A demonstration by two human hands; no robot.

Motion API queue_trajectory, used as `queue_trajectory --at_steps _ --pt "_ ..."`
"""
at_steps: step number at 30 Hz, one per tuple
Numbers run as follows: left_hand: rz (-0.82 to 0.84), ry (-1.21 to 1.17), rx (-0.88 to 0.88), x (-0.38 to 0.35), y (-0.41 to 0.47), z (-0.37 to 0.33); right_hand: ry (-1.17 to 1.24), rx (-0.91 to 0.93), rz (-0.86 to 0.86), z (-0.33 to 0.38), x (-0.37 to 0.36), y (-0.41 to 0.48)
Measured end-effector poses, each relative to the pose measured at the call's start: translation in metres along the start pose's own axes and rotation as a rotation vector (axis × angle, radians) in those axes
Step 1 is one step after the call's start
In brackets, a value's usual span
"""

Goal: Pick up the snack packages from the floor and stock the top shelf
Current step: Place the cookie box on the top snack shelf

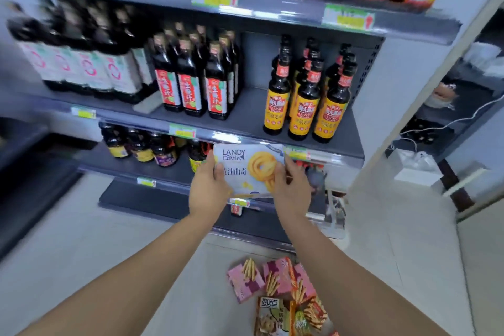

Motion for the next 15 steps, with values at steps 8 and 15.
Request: queue_trajectory --at_steps 8,15 --pt "-0.228 0.031 0.0 0.202 0.039 0.05 0.007 0.206 0.205 0.137 -0.152 -0.068" --pt "-0.425 0.031 0.029 0.364 0.04 0.072 0.009 0.372 0.371 0.244 -0.26 -0.135"
Point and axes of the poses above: each hand's wrist, its own y-axis towards the middle knuckle, its own x-axis out of the back of the hand, z = x × y, the point moved 5 cm from there along y, towards the middle knuckle
